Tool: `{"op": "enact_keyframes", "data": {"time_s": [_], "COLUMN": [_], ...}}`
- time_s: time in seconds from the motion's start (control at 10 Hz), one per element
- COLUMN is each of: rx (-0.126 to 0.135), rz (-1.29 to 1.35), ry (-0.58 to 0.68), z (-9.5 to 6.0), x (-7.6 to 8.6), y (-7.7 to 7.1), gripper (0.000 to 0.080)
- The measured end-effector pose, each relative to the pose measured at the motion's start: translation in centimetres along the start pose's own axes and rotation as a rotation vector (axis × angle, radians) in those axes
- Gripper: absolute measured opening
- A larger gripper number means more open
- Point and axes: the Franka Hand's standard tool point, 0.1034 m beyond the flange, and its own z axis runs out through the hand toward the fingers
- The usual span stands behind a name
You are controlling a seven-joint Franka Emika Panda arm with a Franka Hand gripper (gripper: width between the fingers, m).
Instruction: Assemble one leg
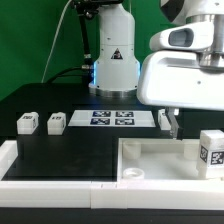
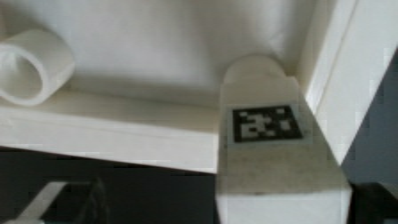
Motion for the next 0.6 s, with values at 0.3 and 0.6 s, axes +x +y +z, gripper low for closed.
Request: {"op": "enact_keyframes", "data": {"time_s": [0.3, 0.6], "rx": [-0.002, -0.003], "rz": [0.001, 0.013], "ry": [-0.035, -0.108], "z": [0.1, -0.25], "x": [-0.31, 0.11], "y": [0.09, -0.18], "gripper": [0.0648, 0.0648]}}
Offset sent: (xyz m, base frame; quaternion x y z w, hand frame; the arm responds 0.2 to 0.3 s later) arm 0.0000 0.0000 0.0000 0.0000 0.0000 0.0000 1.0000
